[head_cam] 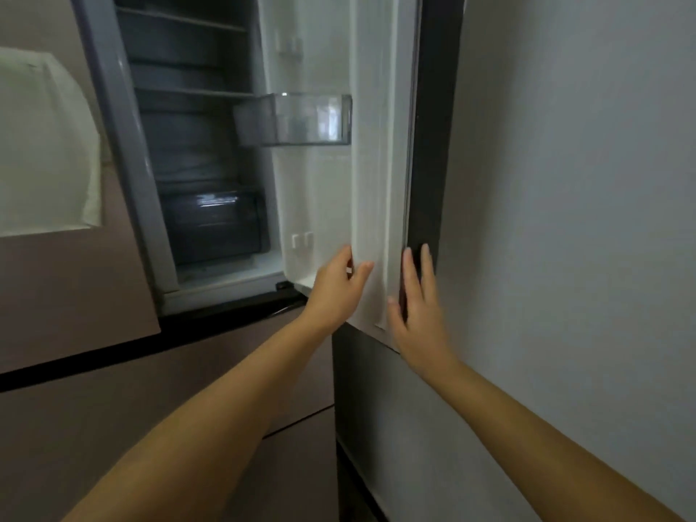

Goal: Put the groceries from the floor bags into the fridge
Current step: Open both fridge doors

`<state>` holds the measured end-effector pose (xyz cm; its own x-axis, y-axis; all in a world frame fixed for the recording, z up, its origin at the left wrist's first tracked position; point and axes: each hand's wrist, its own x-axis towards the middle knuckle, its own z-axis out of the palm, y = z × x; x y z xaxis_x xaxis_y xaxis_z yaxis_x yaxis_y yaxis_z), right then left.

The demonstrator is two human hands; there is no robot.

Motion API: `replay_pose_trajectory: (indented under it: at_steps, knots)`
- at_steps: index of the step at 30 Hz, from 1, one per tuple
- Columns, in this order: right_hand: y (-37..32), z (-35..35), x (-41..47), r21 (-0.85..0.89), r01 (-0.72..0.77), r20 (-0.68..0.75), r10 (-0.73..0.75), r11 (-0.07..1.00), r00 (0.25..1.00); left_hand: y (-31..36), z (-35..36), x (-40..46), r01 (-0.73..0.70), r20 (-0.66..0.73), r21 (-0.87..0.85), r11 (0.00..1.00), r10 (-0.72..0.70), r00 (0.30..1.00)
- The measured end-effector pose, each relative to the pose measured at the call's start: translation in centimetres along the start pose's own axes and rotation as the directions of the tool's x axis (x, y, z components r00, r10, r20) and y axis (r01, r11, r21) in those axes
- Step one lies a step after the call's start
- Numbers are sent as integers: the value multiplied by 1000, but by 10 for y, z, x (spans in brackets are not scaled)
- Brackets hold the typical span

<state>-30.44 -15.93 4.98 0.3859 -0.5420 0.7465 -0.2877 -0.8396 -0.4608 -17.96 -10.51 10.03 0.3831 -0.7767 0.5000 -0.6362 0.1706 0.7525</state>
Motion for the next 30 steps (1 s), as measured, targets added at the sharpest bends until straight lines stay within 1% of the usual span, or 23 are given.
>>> replay_pose_trajectory:
  at_steps: [3, 6, 9, 12, 17, 19, 20, 21, 22, 23, 24, 25, 26, 27, 28, 30]
  knots:
    - [23, -5, 6, -11, -88, 16, 88, 996, 996, 8, 31, 25, -41, 25, 147, 988, 38, 999]
    - [35, -16, 21, -43, -210, 58, 213, 977, 975, 17, 54, 44, -75, 83, 224, 972, 58, 995]
    - [47, -21, 35, -34, -309, 107, 311, 951, 944, 21, 72, 58, -110, 95, 272, 956, 87, 992]
    - [63, -22, 47, -53, -331, 130, 335, 942, 933, 21, 86, 69, -128, 99, 301, 945, 102, 990]
    - [84, -29, 57, -118, -289, 173, 306, 950, 936, 19, 102, 81, -127, 79, 348, 929, 106, 991]
    - [86, -32, 58, -101, -282, 183, 296, 954, 937, 18, 104, 83, -117, 87, 356, 927, 91, 992]
    - [85, -32, 56, -83, -286, 163, 296, 955, 941, 18, 102, 82, -120, 108, 354, 928, 87, 990]
    - [82, -32, 51, -79, -272, 110, 280, 959, 954, 18, 98, 80, -137, 143, 341, 930, 92, 985]
    - [77, -30, 43, -100, -226, 22, 229, 969, 973, 16, 90, 76, -166, 188, 324, 931, 109, 976]
    - [71, -26, 34, -143, -141, -62, 133, 980, 989, 12, 79, 71, -208, 230, 321, 924, 137, 964]
    - [64, -18, 24, -186, -29, -103, 10, 982, 995, 6, 64, 64, -254, 250, 351, 901, 171, 953]
    - [57, -6, 15, -200, 79, -80, -97, 977, 992, -2, 45, 58, -293, 251, 419, 860, 200, 947]
    - [50, 11, 9, -186, 169, -9, -173, 968, 985, -13, 24, 53, -316, 245, 505, 803, 218, 945]
    - [42, 29, 7, -152, 230, 81, -220, 961, 972, -26, 0, 49, -326, 238, 590, 739, 227, 944]
    - [34, 49, 9, -106, 258, 162, -239, 960, 957, -41, -26, 46, -321, 230, 667, 672, 224, 947]
    - [13, 91, 17, -4, 232, 267, -223, 973, 938, -69, -82, 40, -289, 219, 787, 545, 191, 957]
